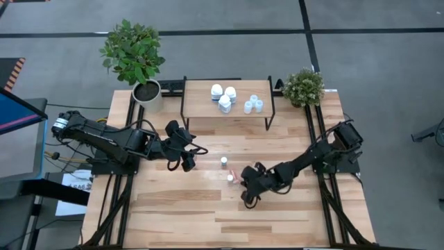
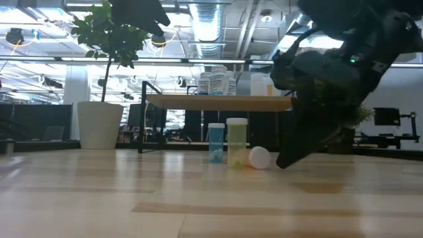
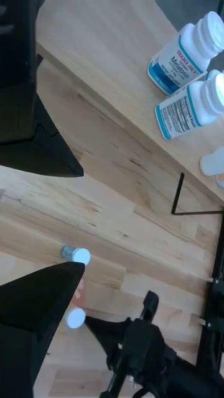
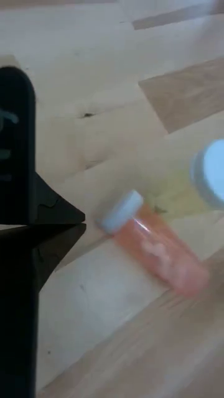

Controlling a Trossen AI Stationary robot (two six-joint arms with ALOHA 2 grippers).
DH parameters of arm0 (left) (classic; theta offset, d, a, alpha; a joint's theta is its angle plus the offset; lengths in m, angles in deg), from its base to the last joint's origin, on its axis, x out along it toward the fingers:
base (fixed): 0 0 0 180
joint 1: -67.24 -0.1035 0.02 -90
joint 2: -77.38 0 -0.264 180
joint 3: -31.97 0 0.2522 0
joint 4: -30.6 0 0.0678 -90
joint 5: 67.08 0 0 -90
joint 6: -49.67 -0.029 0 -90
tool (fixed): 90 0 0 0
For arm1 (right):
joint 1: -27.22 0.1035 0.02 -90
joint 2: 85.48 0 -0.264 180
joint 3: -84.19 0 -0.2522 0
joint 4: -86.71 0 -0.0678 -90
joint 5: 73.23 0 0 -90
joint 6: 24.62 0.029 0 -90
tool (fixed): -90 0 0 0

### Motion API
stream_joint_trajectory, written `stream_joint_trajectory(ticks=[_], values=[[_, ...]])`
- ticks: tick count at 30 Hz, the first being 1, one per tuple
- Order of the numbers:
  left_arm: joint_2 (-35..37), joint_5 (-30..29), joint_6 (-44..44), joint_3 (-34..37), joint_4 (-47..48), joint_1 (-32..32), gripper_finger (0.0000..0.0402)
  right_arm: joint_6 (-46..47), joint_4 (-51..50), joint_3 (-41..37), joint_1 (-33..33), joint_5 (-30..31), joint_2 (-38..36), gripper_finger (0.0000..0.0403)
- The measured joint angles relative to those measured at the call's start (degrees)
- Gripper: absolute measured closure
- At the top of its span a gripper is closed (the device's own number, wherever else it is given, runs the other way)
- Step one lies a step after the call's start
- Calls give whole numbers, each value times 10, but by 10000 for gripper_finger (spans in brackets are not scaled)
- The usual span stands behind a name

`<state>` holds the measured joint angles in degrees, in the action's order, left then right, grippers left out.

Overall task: Pick and place medicine bottles onto shelf by color
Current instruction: Put the pink pill bottle on the shelf, then put the blue pill bottle on the shelf

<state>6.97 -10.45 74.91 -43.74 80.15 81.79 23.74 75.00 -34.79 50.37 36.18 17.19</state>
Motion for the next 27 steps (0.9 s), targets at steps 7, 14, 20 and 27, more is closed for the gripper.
stream_joint_trajectory(ticks=[7,14,20,27], values=[[0,0,0,0,14,0,178,-48,34,3,-45,-12,0,391],[0,0,0,0,13,0,178,-80,41,20,-77,-17,-1,390],[0,0,0,0,13,0,178,-86,43,23,-106,-17,-1,390],[0,0,0,0,13,0,178,-109,44,27,-140,-17,-1,390]])
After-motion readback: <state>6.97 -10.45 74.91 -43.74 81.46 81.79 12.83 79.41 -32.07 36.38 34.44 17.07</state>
